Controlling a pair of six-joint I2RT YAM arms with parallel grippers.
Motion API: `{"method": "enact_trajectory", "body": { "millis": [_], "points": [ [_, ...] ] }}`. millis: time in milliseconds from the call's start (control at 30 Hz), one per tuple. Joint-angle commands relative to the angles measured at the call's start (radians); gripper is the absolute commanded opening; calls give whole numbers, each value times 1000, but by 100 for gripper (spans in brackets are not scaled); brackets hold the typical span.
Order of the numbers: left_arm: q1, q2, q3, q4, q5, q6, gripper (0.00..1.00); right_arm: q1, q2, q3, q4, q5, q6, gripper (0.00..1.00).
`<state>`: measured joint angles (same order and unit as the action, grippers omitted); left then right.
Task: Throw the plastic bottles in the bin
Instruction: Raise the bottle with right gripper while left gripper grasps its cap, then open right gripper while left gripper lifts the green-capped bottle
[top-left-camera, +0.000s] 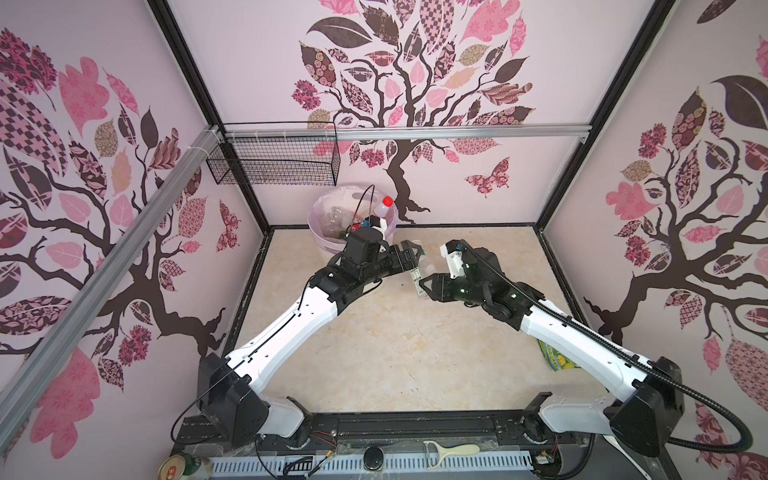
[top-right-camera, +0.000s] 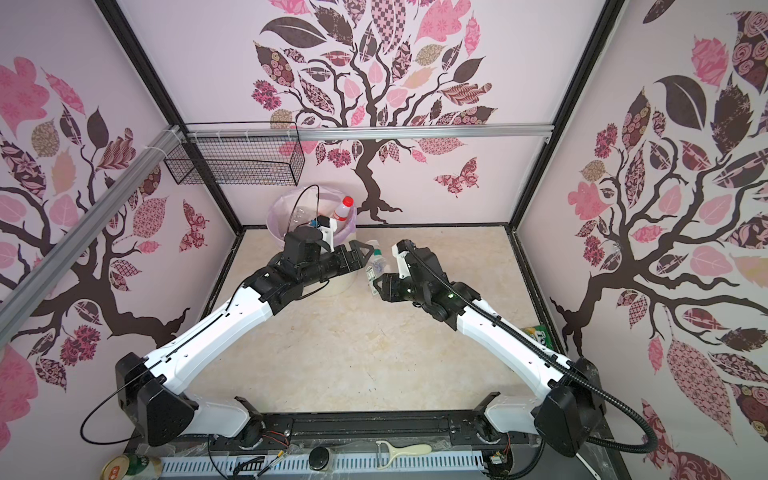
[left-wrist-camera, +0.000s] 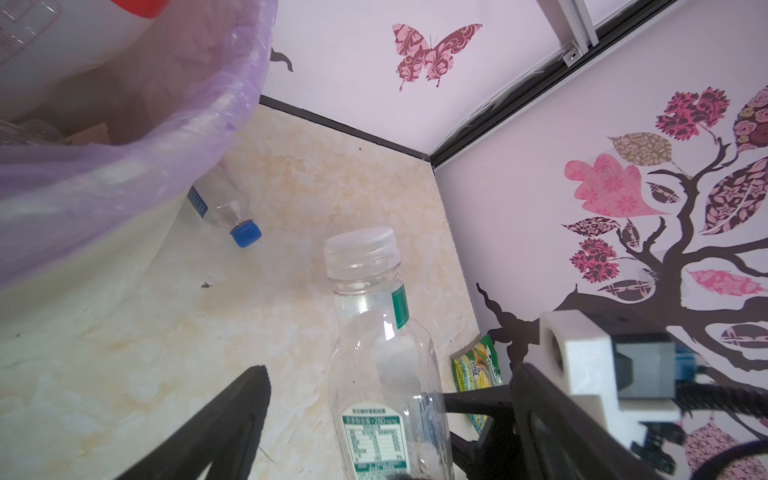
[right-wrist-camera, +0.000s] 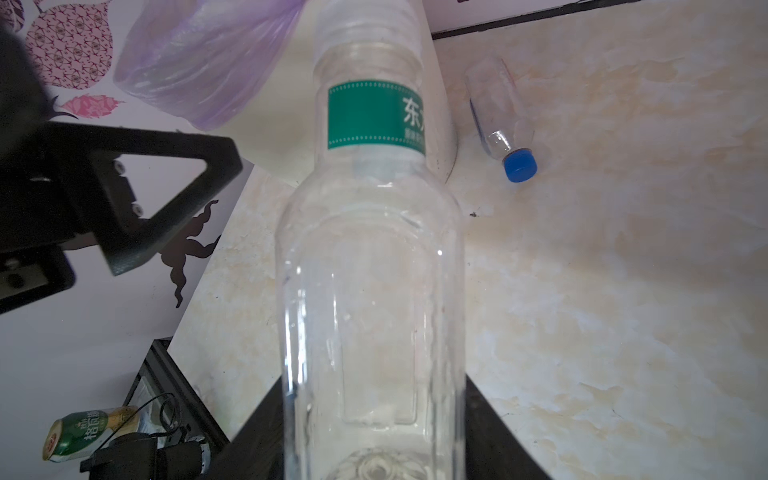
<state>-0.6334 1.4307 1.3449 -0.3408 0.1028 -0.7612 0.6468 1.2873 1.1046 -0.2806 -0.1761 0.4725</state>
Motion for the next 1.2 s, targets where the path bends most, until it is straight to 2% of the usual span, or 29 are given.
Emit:
{"method": "enact_trajectory", "body": {
  "millis": [0, 167, 333, 700, 900, 967, 1067, 1167],
  "points": [
    [4, 24, 51, 28, 13, 3, 90, 15, -50, 33, 30, -31, 23, 51],
    [4, 45, 78, 23, 1, 16, 85, 23, -56, 42, 42, -49, 26, 51],
    [4, 64, 97, 24, 1, 29, 69, 30, -59, 50, 49, -53, 23, 51],
    [4, 89, 118, 22, -4, 49, 62, 32, -83, 28, 86, -81, 18, 51],
    [4, 84, 130, 22, -13, 63, 45, 32, -82, 32, 90, -79, 12, 53],
    [4, 82, 139, 14, -18, 74, 42, 32, -80, 32, 92, -81, 12, 55],
    [5, 84, 159, -8, -29, 100, 40, 32, -81, 29, 91, -76, 10, 69],
    [14, 89, 198, -48, -45, 141, 37, 32, -93, 22, 97, -62, 5, 77]
  ]
}}
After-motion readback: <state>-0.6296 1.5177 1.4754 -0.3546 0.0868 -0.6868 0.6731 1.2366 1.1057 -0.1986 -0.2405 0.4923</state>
